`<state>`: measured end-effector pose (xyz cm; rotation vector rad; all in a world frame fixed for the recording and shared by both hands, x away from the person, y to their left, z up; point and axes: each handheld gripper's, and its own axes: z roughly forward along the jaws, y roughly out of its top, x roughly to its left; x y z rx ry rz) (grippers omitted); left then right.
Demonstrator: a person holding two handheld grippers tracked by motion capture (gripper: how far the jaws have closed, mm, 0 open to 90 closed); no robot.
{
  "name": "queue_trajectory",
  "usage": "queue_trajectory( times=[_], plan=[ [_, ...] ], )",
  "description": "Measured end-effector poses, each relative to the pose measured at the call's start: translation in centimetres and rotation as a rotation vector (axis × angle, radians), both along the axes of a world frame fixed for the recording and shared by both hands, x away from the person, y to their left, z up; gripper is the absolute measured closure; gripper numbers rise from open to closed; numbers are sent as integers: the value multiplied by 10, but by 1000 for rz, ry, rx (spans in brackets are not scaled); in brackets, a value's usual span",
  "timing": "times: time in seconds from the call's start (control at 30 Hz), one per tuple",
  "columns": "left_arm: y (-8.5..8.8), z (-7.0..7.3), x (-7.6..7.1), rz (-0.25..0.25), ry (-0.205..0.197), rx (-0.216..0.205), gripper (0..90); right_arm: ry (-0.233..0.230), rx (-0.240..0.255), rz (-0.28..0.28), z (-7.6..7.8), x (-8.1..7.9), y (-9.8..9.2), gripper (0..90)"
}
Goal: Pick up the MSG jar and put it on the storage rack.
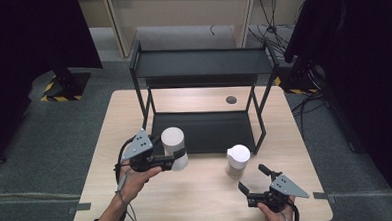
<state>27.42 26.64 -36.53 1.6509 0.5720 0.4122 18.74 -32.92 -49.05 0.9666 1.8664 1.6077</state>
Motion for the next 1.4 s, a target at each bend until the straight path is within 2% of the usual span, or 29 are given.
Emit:
queue_trajectory(
  times=[0.07, 0.5, 0.53, 0.57, 0.8, 0.83, 1.1, 1.23, 1.4],
  plan=[
    [0, 3, 1, -1, -1, 2, 348, 0, 0, 0, 0, 0, 0, 5],
    [-3, 56, 19, -10, -19, 10, 349, 3, 3, 0, 0, 0, 0, 5],
    [-3, 56, 19, -10, -19, 10, 349, 2, 3, 0, 0, 0, 0, 5],
    [-5, 64, 23, -12, -18, 7, 349, 3, 3, 0, 0, 0, 0, 5],
    [-7, 88, 33, -25, -8, 3, 349, 6, 5, 0, 0, 0, 0, 5],
    [-8, 96, 37, -28, -3, 7, 349, 6, 5, 0, 0, 0, 0, 5],
    [-8, 120, 46, -1, -4, 10, 349, 9, 7, 1, 0, 1, 0, 5],
    [-8, 130, 53, -2, 8, 0, 349, 9, 7, 1, 0, 1, -1, 5],
    [-10, 147, 57, 10, 3, 18, 349, 11, 8, 1, 0, 1, -1, 5]
  ],
)
